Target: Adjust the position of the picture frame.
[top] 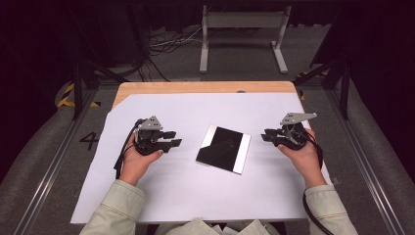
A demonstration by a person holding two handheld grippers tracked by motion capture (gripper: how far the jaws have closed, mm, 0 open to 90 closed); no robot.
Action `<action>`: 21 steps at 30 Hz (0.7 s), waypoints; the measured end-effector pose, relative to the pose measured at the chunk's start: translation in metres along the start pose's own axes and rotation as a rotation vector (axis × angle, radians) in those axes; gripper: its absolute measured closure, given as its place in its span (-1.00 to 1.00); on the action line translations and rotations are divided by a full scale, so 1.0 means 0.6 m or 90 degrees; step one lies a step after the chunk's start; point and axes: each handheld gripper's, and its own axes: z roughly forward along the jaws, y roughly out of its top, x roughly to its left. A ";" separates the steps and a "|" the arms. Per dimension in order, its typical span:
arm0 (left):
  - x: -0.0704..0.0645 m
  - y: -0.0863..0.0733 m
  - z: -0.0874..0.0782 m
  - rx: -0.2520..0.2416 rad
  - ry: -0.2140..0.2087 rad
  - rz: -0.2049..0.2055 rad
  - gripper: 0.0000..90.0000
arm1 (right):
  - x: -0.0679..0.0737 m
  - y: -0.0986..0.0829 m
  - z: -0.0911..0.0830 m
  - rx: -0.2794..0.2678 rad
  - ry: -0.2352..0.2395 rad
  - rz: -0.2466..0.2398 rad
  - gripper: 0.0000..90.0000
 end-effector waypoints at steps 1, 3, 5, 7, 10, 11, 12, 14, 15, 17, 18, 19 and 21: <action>-0.002 0.001 0.003 0.001 0.001 -0.003 0.31 | 0.000 -0.001 -0.001 0.001 0.000 0.000 0.57; -0.008 0.004 0.009 0.005 0.003 0.004 0.36 | 0.002 -0.002 -0.002 0.002 -0.002 0.001 0.57; -0.018 0.008 0.020 0.004 -0.010 0.002 0.40 | 0.002 -0.003 -0.004 0.003 -0.002 0.001 0.57; -0.024 0.009 0.031 0.003 -0.024 -0.015 0.44 | 0.002 -0.004 -0.006 0.002 -0.003 0.002 0.57; -0.026 0.007 0.044 0.004 -0.037 -0.036 0.47 | 0.002 -0.005 -0.008 0.001 -0.005 0.004 0.57; -0.026 0.006 0.051 0.005 -0.033 -0.042 0.48 | 0.002 -0.005 -0.008 0.001 -0.005 0.005 0.57; -0.027 0.004 0.056 0.007 -0.028 -0.047 0.47 | 0.003 -0.005 -0.008 0.001 -0.005 0.006 0.57; -0.032 0.001 0.069 0.009 -0.039 -0.061 0.51 | 0.002 -0.006 -0.009 0.001 -0.005 0.007 0.57; -0.033 0.000 0.074 0.013 -0.035 -0.065 0.53 | 0.002 -0.006 -0.009 0.001 -0.005 0.007 0.57; -0.032 -0.004 0.082 0.014 -0.028 -0.070 0.56 | 0.001 -0.006 -0.010 0.000 -0.007 0.010 0.57; -0.033 -0.007 0.086 0.013 -0.028 -0.081 0.58 | 0.001 -0.006 -0.010 -0.001 -0.007 0.011 0.57; -0.031 -0.009 0.090 0.013 -0.031 -0.082 0.64 | 0.001 -0.006 -0.010 -0.001 -0.007 0.011 0.57; -0.030 -0.013 0.096 0.020 -0.031 -0.087 0.68 | 0.001 -0.006 -0.010 0.000 -0.006 0.010 0.57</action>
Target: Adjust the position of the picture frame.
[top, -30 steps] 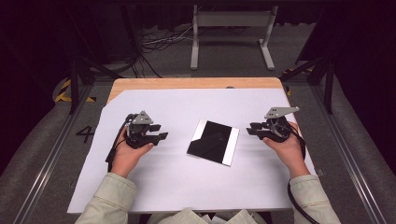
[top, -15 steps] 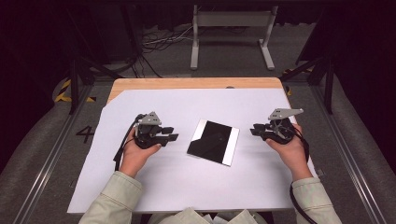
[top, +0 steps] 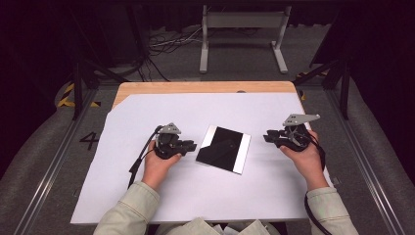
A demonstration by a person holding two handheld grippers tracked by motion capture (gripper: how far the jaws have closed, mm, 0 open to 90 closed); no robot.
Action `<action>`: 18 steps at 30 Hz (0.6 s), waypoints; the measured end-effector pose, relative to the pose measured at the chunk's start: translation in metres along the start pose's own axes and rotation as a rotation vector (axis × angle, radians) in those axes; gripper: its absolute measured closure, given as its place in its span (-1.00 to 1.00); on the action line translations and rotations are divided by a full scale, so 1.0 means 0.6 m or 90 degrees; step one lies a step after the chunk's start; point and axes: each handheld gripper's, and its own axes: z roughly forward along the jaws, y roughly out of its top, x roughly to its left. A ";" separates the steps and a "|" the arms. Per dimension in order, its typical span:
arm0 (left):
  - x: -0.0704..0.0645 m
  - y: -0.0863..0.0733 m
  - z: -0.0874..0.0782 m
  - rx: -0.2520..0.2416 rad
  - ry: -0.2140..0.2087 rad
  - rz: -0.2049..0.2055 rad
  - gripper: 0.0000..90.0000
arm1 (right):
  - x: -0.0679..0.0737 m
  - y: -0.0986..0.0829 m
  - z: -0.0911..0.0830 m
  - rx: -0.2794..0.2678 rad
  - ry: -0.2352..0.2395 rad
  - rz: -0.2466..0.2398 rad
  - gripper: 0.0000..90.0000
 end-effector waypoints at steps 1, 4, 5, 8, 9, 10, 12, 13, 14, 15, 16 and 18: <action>0.000 -0.001 0.004 0.010 -0.002 0.000 0.68 | 0.000 0.000 0.000 0.001 0.001 0.000 0.56; 0.000 -0.005 0.012 0.032 0.001 -0.001 0.70 | 0.000 -0.001 0.003 0.003 0.006 0.002 0.55; 0.001 -0.005 0.014 0.035 0.000 -0.002 0.71 | 0.000 -0.002 0.004 0.005 0.006 0.002 0.55; -0.001 -0.007 0.018 0.041 -0.002 -0.015 0.76 | 0.000 -0.004 0.006 0.008 0.007 0.004 0.54; -0.001 -0.007 0.020 0.043 -0.001 -0.013 0.77 | 0.000 -0.004 0.006 0.008 0.007 0.004 0.54; 0.000 -0.007 0.022 0.045 -0.003 -0.011 0.77 | 0.000 -0.004 0.006 0.007 0.007 0.004 0.53; -0.002 -0.008 0.025 0.055 -0.005 -0.015 0.73 | 0.001 -0.004 0.007 0.007 0.008 0.005 0.53; -0.002 -0.008 0.025 0.055 -0.005 -0.015 0.70 | 0.001 -0.004 0.007 0.007 0.008 0.005 0.53; -0.001 -0.008 0.028 0.059 -0.006 -0.013 0.70 | 0.001 -0.004 0.007 0.008 0.009 0.005 0.53; -0.001 -0.008 0.028 0.067 -0.011 -0.019 0.69 | 0.002 -0.004 0.008 0.010 0.009 0.005 0.53; 0.002 -0.008 0.029 0.071 -0.024 -0.030 0.76 | 0.003 -0.004 0.011 0.013 0.011 0.002 0.52; 0.004 -0.009 0.030 0.073 -0.035 -0.041 0.80 | 0.004 -0.004 0.013 0.015 0.012 0.001 0.52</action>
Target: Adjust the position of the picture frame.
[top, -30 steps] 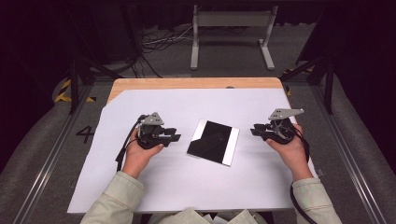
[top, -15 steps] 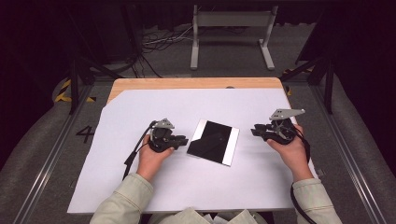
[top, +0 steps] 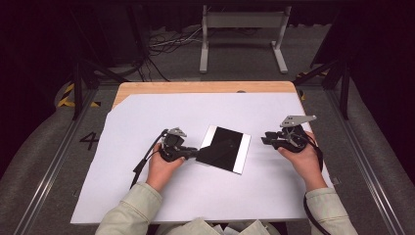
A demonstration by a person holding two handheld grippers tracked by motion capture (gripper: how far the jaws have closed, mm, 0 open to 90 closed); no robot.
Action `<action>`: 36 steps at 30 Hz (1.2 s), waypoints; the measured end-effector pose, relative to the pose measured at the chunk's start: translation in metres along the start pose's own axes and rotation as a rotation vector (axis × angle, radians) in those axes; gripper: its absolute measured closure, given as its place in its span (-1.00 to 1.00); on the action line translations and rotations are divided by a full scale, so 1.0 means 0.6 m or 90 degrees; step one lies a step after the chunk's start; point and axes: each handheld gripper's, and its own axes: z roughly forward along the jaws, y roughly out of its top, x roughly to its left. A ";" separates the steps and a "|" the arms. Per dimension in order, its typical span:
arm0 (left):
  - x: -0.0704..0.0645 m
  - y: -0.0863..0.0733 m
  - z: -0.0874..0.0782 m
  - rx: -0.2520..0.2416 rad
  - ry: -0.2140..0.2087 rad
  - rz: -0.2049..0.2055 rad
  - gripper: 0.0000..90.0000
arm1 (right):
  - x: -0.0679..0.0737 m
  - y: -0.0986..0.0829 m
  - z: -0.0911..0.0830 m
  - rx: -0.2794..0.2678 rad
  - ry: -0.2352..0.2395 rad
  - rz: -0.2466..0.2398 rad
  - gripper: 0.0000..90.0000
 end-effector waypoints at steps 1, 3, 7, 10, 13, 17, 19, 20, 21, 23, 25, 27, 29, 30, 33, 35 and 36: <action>0.001 0.000 0.000 0.004 -0.004 -0.002 0.83 | 0.001 0.000 0.001 0.002 0.001 -0.001 0.52; 0.001 -0.001 0.002 0.006 -0.009 -0.001 0.93 | 0.001 0.001 0.002 0.002 0.001 -0.002 0.52; -0.003 0.000 0.002 0.008 -0.007 0.013 1.00 | 0.001 0.001 0.000 0.001 0.000 -0.002 0.52; -0.004 -0.001 0.002 0.008 -0.007 0.014 1.00 | 0.001 0.001 0.000 0.001 0.001 -0.001 0.51; -0.006 -0.001 0.002 0.012 -0.011 0.012 1.00 | 0.002 0.001 0.002 0.004 0.002 -0.003 0.51; -0.015 0.000 0.008 0.024 -0.040 0.026 1.00 | 0.003 0.001 0.004 0.006 0.002 -0.002 0.51; -0.019 0.001 0.010 0.026 -0.043 0.029 1.00 | 0.003 0.002 0.004 0.006 0.002 -0.002 0.51; -0.021 0.001 0.011 0.028 -0.046 0.030 1.00 | 0.003 0.002 0.003 0.005 0.002 -0.002 0.50; -0.026 0.002 0.014 0.034 -0.051 0.037 1.00 | 0.004 0.002 0.003 0.005 0.002 -0.002 0.50; -0.029 0.002 0.016 0.037 -0.054 0.041 1.00 | 0.004 0.003 0.002 0.004 0.003 -0.003 0.50; -0.041 0.004 0.024 0.043 -0.064 0.049 1.00 | 0.004 0.003 0.002 0.004 0.002 -0.003 0.50; -0.049 0.006 0.030 0.047 -0.069 0.056 1.00 | 0.004 0.003 0.003 0.005 0.003 -0.003 0.50; -0.057 0.008 0.036 0.050 -0.071 0.063 1.00 | 0.004 0.003 0.003 0.005 0.004 -0.004 0.50; -0.060 0.009 0.038 0.050 -0.071 0.064 1.00 | 0.004 0.003 0.003 0.005 0.004 -0.004 0.50; -0.065 0.012 0.043 0.051 -0.072 0.066 1.00 | 0.005 0.004 0.003 0.005 0.004 -0.004 0.50; -0.066 0.013 0.048 0.047 -0.079 0.062 1.00 | 0.005 0.004 0.003 0.004 0.004 -0.005 0.50; -0.067 0.014 0.050 0.045 -0.082 0.059 1.00 | 0.005 0.005 0.003 0.003 0.004 -0.004 0.50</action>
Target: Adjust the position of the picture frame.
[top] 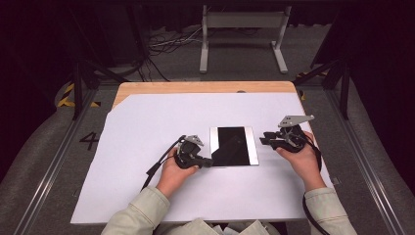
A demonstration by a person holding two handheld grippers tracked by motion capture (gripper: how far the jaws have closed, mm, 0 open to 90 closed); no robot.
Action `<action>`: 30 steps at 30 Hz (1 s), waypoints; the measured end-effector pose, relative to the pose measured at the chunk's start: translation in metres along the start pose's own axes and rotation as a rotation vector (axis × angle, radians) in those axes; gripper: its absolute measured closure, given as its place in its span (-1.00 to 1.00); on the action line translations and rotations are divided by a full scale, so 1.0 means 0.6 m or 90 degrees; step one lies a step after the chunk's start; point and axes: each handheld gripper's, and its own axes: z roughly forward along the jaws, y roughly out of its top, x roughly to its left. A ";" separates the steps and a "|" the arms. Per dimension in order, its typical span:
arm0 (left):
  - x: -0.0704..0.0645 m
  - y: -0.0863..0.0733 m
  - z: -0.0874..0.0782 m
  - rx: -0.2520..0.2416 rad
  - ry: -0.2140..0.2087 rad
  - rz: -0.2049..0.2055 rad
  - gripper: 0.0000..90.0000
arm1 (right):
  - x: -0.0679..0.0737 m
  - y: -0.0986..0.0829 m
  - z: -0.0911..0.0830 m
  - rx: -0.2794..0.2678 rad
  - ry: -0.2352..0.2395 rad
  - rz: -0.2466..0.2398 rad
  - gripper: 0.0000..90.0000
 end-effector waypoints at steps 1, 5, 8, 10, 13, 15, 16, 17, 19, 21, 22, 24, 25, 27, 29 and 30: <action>-0.001 0.001 0.003 -0.001 -0.005 -0.001 1.00 | 0.000 0.000 0.000 0.000 0.000 0.000 0.50; -0.008 0.008 0.011 -0.001 0.002 0.010 1.00 | 0.002 0.001 -0.002 -0.003 0.000 0.000 0.50; -0.011 0.010 0.014 -0.001 0.006 0.011 1.00 | 0.003 0.002 -0.004 -0.005 0.001 0.000 0.50; -0.011 0.010 0.015 -0.003 0.006 0.009 1.00 | 0.004 0.002 -0.005 -0.007 0.001 0.000 0.50; -0.012 0.010 0.015 -0.004 0.008 0.010 1.00 | 0.006 0.005 -0.006 -0.010 0.002 -0.003 0.50; -0.012 0.010 0.015 -0.004 0.009 0.010 1.00 | 0.007 0.005 -0.007 -0.011 0.002 -0.003 0.50; -0.013 0.010 0.016 -0.005 0.010 0.009 1.00 | 0.007 0.007 -0.007 -0.012 0.002 -0.003 0.50; -0.013 0.010 0.016 -0.006 0.009 0.008 1.00 | 0.008 0.008 -0.008 -0.015 0.004 -0.004 0.50; -0.014 0.011 0.018 -0.008 0.011 0.009 1.00 | 0.009 0.012 -0.007 -0.018 0.008 -0.005 0.49; -0.017 0.012 0.022 -0.012 0.013 0.010 1.00 | 0.010 0.013 -0.006 -0.018 0.009 -0.007 0.49; -0.018 0.013 0.024 -0.014 0.013 0.013 1.00 | 0.011 0.015 -0.004 -0.017 0.010 -0.008 0.49; -0.024 0.015 0.028 -0.015 0.025 0.018 1.00 | 0.012 0.017 -0.002 -0.017 0.011 -0.010 0.49; -0.024 0.015 0.028 -0.015 0.025 0.018 1.00 | 0.012 0.018 -0.002 -0.018 0.012 -0.010 0.49; -0.026 0.015 0.027 -0.015 0.028 0.020 1.00 | 0.013 0.020 -0.002 -0.019 0.013 -0.013 0.49; -0.024 0.014 0.024 -0.018 0.021 0.011 1.00 | 0.014 0.023 -0.002 -0.022 0.014 -0.014 0.49; -0.024 0.014 0.020 -0.024 0.021 0.013 1.00 | 0.015 0.024 -0.002 -0.023 0.014 -0.015 0.49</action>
